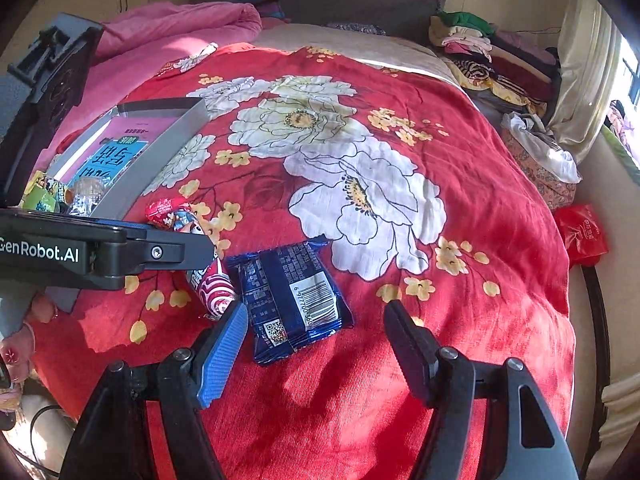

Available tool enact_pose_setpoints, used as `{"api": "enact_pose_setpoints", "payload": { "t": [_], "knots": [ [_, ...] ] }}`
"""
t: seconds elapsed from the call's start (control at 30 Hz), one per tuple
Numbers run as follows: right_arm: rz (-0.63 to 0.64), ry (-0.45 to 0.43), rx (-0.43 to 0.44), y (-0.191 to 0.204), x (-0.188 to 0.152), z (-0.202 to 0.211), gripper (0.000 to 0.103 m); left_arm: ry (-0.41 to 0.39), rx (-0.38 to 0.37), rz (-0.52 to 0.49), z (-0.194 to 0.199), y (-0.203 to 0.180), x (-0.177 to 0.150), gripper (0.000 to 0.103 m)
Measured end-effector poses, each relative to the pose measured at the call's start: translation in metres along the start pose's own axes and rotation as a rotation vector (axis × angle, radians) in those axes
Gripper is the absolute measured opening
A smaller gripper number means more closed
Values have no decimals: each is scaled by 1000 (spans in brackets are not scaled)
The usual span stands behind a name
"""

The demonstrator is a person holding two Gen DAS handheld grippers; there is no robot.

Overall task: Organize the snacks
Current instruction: 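Grasp the red candy stick with the left gripper while the right grasps the blue biscuit packet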

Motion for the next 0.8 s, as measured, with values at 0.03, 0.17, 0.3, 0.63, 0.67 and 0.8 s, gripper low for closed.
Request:
{"api": "enact_pose_setpoints", "payload": {
  "t": [0.03, 0.17, 0.3, 0.63, 0.67, 0.8],
  "knots": [
    [4, 7, 3, 1, -1, -3, 70, 1, 2, 1, -2, 1, 0, 77],
    [25, 17, 17, 4, -1, -13, 74, 1, -8, 28, -7, 4, 0, 76],
    [49, 31, 14, 6, -1, -24, 75, -5, 0, 23, -8, 5, 1, 71],
    [-15, 54, 74, 6, -3, -38, 59, 1, 42, 21, -13, 13, 4, 41],
    [-23, 51, 78, 6, -4, -38, 58, -5, 40, 13, -12, 13, 4, 39],
    [-100, 31, 118, 4, -1, -35, 54, -22, 10, -8, -7, 10, 4, 26]
  ]
}}
Point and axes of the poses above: each gripper's, at about its wrist camera, not at the fingertips, and z roughly against the way its jaws point, y to its left, x to its top, the point moved 9 cm from there along -z, roughly the way its jaws point, and after that the axes turned 15 degrees about -y, right-handed, at the moved point
